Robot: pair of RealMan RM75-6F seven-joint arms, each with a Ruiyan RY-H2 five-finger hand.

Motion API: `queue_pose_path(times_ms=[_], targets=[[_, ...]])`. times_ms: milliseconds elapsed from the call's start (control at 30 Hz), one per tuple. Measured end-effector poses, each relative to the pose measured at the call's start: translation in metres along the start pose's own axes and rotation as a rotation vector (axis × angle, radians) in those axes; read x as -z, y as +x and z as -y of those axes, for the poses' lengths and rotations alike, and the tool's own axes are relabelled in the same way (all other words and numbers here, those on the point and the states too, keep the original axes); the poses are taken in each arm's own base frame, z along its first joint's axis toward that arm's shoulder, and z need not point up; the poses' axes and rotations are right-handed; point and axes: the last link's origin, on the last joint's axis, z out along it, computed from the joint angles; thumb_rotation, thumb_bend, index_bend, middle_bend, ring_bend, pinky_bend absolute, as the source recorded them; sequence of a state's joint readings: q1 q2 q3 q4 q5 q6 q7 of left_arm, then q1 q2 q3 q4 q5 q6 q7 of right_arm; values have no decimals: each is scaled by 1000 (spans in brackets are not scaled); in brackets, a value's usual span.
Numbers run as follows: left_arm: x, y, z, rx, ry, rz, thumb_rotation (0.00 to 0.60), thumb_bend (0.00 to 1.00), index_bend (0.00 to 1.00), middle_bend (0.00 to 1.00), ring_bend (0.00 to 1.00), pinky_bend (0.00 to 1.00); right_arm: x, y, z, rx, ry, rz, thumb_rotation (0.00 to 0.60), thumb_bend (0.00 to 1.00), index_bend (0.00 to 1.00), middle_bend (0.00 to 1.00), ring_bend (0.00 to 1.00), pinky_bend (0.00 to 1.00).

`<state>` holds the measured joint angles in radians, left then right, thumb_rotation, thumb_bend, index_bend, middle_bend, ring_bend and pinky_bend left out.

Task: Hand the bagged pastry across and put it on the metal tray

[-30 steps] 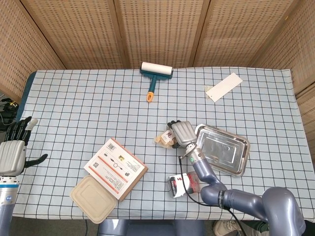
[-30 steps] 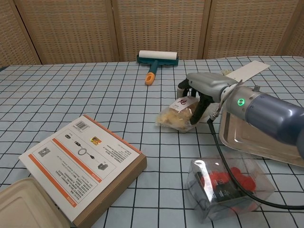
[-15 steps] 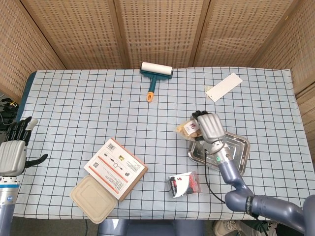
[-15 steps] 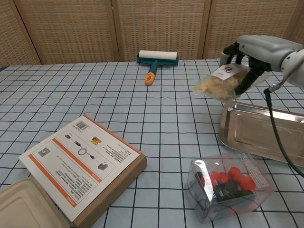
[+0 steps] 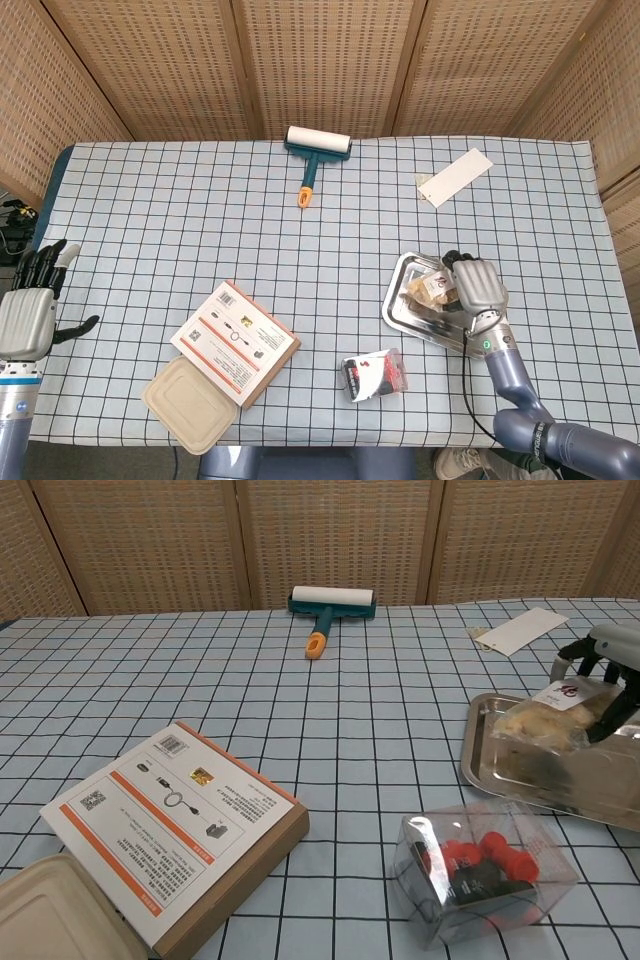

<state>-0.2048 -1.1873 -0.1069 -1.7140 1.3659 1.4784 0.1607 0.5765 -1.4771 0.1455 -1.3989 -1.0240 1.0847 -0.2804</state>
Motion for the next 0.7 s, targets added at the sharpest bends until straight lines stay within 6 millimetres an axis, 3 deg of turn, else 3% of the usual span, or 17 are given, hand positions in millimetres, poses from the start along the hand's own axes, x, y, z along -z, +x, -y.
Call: queue_pose_path(times_ms=[100,167,367,700], targets=[[0,0,0,-2,1,0,600,35,0,0,0,0,3,-3,-5,36,-15,12,600,129,367,48,26,19],[0,0,1,-3,3,-1,600,35,0,0,0,0,7,-5,-7,47,-25,16,600,129,295,2,0,0],[2,1,1,-5,6,-5,600,35,0,0,0,0,23,3,-12,45,-51,-13,600,128,172,0,0,0],[13,3,3,-14,2,-21,600,36,0,0,0,0,61,30,-30,28,-74,-130,600,128,154,0,0,0]])
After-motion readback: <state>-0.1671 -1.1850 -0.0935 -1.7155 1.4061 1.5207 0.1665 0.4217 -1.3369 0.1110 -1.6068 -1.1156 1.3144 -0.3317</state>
